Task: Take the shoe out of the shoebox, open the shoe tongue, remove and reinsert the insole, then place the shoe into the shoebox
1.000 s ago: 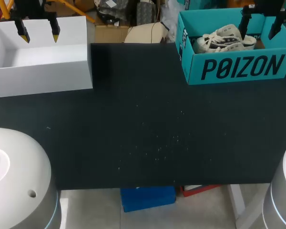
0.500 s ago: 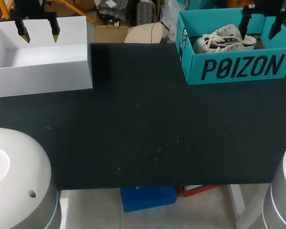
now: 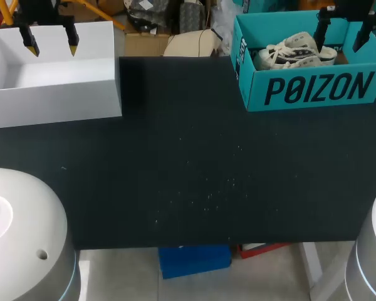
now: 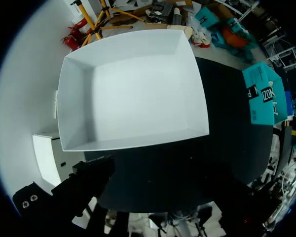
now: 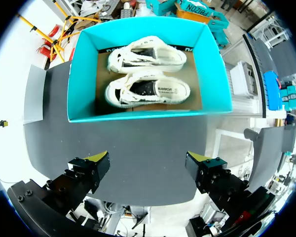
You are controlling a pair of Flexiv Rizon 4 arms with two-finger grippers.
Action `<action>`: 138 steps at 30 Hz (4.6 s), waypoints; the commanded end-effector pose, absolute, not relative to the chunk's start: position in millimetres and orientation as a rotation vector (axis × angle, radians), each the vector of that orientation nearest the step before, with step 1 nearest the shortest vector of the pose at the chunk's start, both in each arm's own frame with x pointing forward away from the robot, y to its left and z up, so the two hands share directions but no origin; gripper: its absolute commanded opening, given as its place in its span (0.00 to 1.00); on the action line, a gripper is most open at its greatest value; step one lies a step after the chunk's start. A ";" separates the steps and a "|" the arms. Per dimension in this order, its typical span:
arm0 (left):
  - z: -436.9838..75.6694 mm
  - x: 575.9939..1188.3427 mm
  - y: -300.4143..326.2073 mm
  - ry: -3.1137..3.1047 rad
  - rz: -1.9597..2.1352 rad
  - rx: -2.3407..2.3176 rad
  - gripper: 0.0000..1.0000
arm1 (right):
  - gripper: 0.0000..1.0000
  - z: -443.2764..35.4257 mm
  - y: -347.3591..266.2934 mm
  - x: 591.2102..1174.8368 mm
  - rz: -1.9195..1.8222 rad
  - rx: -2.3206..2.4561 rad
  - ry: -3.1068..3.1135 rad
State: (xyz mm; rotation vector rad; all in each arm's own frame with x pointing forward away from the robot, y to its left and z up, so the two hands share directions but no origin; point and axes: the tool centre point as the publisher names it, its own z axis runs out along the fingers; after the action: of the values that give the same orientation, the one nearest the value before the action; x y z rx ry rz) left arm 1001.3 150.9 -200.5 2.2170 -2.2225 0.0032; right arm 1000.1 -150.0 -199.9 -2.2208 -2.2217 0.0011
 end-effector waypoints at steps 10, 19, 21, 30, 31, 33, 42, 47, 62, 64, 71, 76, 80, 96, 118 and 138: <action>-200.0 1000.9 150.4 -2.221 0.000 2.219 1.00 | 1.00 -200.1 -150.2 1000.2 0.000 -2.221 -2.222; -200.0 1000.9 150.4 -2.221 0.000 2.219 1.00 | 1.00 -159.2 -129.7 1018.1 -0.580 -1.586 -2.814; -200.0 1000.9 150.4 -2.221 0.000 2.219 1.00 | 1.00 -149.1 -126.3 1012.8 -0.622 -0.990 -3.157; -200.0 1000.9 150.4 -2.221 0.000 2.219 1.00 | 1.00 -144.8 -128.1 1007.6 -0.637 -0.643 -3.244; -200.0 1000.9 150.4 -2.221 0.000 2.219 1.00 | 1.00 -144.8 -128.1 1007.6 -0.637 -0.643 -3.244; -200.0 1000.9 150.4 -2.221 0.000 2.219 1.00 | 1.00 -144.8 -128.1 1007.6 -0.637 -0.643 -3.244; -200.0 1000.9 150.4 -2.221 0.000 2.219 1.00 | 1.00 -150.4 -131.4 1014.2 -0.498 -0.280 -3.264; -200.0 1000.9 150.4 -2.221 0.000 2.219 1.00 | 1.00 -159.5 -126.3 1044.0 -0.479 0.131 -3.236; -200.0 1000.9 150.4 -2.221 0.000 2.219 1.00 | 0.55 -206.8 -108.1 1115.9 -0.149 0.772 -3.191; -200.0 1000.9 150.4 -2.221 0.000 2.219 1.00 | 0.47 -215.1 -113.3 1124.4 -0.085 0.842 -3.189; -200.0 1000.9 150.4 -2.221 0.000 2.219 1.00 | 0.42 -242.9 -128.5 1147.7 0.024 1.014 -3.158; -200.0 1000.9 150.4 -2.221 0.000 2.219 1.00 | 0.42 -261.9 -138.3 1161.5 0.094 1.073 -3.157; -200.0 1000.9 150.4 -2.221 0.000 2.219 1.00 | 0.40 -274.6 -143.9 1169.8 0.154 1.088 -3.153; -200.0 1000.9 150.4 -2.221 0.000 2.219 1.00 | 0.40 -321.9 -159.4 1174.7 0.266 0.748 -3.178; -200.0 1000.9 150.4 -2.221 0.000 2.219 1.00 | 0.31 -379.4 -156.5 1175.8 0.237 0.458 -3.201; -200.0 1000.9 150.4 -2.221 0.000 2.219 1.00 | 0.00 -404.7 -156.6 1176.7 0.231 0.375 -3.183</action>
State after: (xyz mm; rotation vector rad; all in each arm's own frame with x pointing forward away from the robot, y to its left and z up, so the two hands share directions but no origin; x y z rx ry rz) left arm 1001.2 150.9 -200.4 2.2170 -2.2226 0.0030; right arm 1171.1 -158.7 -401.5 0.3798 -3.1955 0.2250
